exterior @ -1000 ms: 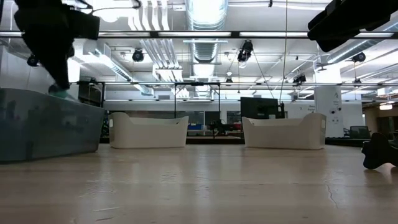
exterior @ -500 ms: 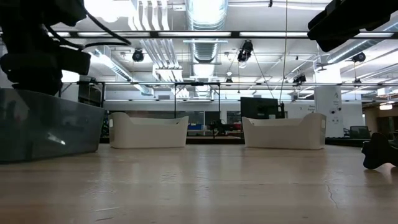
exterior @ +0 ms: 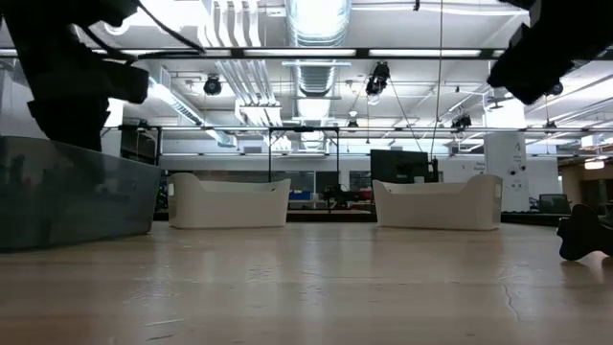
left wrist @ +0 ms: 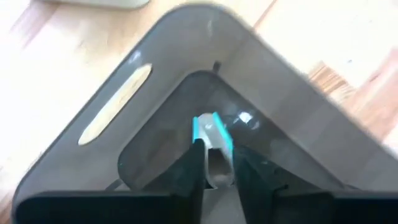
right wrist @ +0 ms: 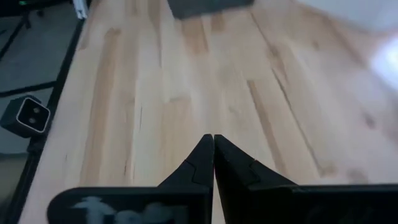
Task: Pick and place Stapler, Stapler remover, tape
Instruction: Put the black staple remover into the black bin
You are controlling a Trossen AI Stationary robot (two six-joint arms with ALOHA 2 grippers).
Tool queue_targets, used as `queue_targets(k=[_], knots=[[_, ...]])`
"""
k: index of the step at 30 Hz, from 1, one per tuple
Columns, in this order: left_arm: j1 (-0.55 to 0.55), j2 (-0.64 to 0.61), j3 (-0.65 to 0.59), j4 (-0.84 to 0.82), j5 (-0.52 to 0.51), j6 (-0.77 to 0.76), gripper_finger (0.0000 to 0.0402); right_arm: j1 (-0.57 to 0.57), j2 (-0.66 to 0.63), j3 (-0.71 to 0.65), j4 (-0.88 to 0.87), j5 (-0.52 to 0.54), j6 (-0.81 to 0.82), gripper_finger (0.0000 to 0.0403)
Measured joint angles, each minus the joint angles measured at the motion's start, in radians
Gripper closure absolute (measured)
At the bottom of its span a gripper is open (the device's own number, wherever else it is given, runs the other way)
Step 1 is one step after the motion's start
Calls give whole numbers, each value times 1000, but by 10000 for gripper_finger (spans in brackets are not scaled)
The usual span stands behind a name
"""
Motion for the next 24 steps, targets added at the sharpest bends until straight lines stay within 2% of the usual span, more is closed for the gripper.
queue_targets(k=[4,8,14,19,21,24], knots=[[0,-3,34,18,-9,30,273,0,0,0,-62,-45,160,382],[0,-4,67,139,-28,129,241,0,0,-2,-94,-63,235,354],[-1,-4,86,578,-17,353,222,0,0,-18,-193,-70,397,307],[-16,-4,67,972,31,558,220,3,0,-40,-275,-95,535,286],[-20,-3,61,1074,36,600,220,12,0,-59,-258,-113,562,282],[-31,-3,60,1133,41,637,220,30,0,-88,-211,-145,615,278]])
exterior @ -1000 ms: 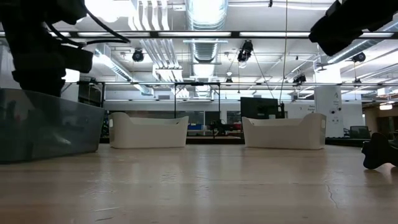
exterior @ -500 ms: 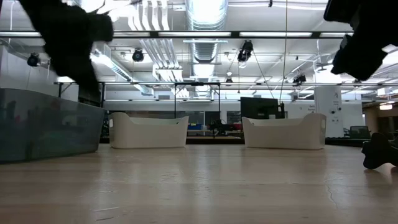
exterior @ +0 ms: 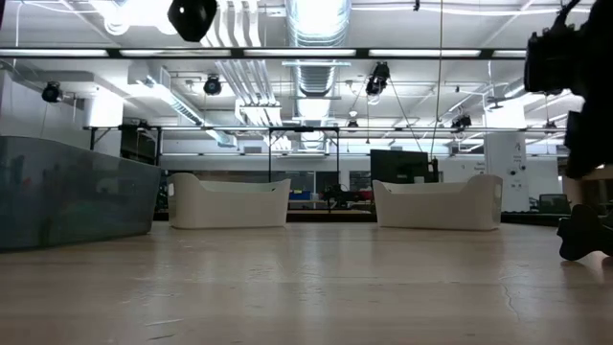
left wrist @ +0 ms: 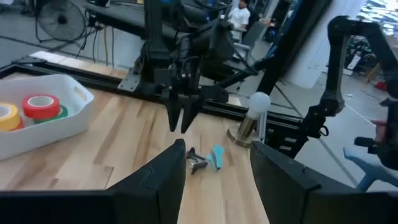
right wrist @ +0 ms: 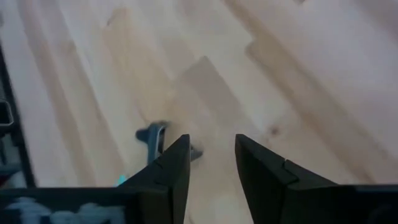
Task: Pick and place Stapler, Stapler remover, tape
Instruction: Put the black staple remover into the black bin
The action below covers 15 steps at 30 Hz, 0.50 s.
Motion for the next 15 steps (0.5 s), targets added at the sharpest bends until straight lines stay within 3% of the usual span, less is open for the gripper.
queue_targets(k=[9,15], knots=[[-8,1,-22,-5,0,-7,220,58,21,-62,172,-25,80,278],[-16,2,-22,1,0,1,220,71,133,-61,222,-68,92,281]])
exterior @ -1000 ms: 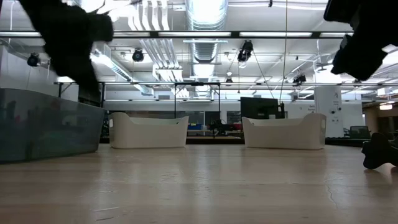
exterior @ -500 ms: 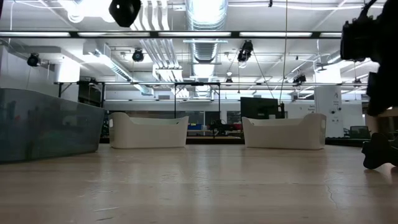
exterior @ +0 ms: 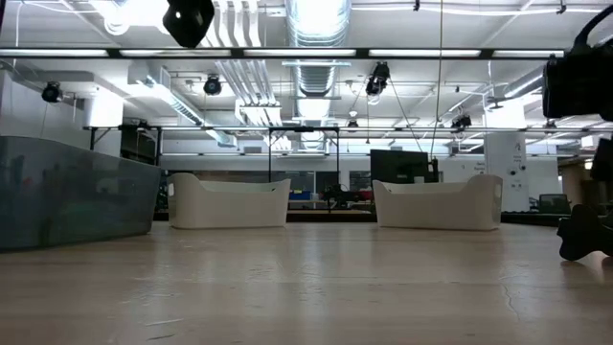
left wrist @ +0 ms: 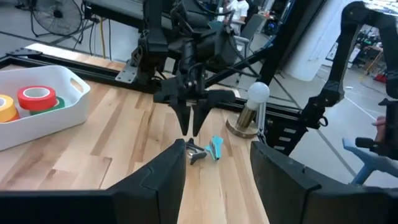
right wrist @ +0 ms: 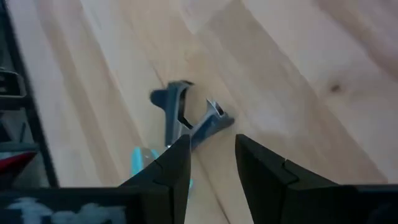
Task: Pick and place Stapler, Stapler remover, tape
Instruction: Put the black staple remover into the black bin
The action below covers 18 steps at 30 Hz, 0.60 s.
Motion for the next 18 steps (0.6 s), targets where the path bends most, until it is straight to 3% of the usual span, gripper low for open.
queue_targets(k=[8,18], knots=[[-2,0,0,0,0,-1,220,0,118,47,7,-36,-12,277],[-3,0,0,-3,-1,-7,220,-1,142,82,7,-13,-61,296]])
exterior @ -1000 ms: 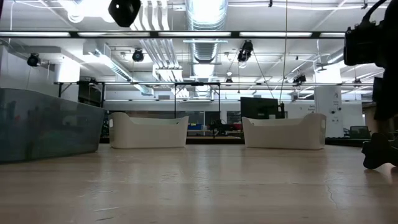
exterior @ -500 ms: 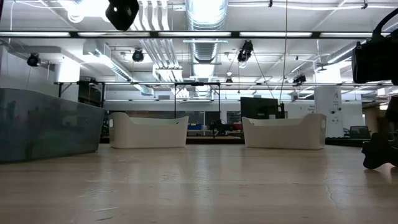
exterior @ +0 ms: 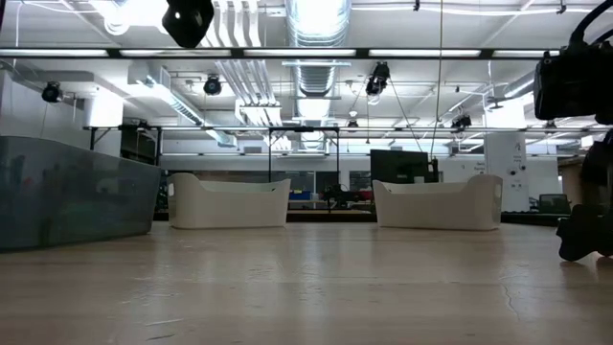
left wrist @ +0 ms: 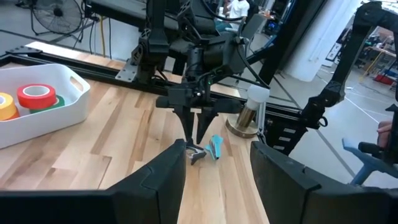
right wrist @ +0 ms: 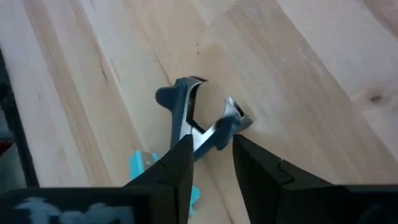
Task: Pick and place Stapler, Stapler remover, tape
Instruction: Put the black staple remover into the black bin
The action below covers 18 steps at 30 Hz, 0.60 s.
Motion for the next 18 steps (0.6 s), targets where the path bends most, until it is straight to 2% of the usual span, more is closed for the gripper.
queue_targets(k=[9,18], knots=[[0,0,0,-3,0,0,220,-4,20,-2,-2,27,-4,346],[-1,0,-22,2,-9,-19,220,-28,35,2,8,32,-90,392]])
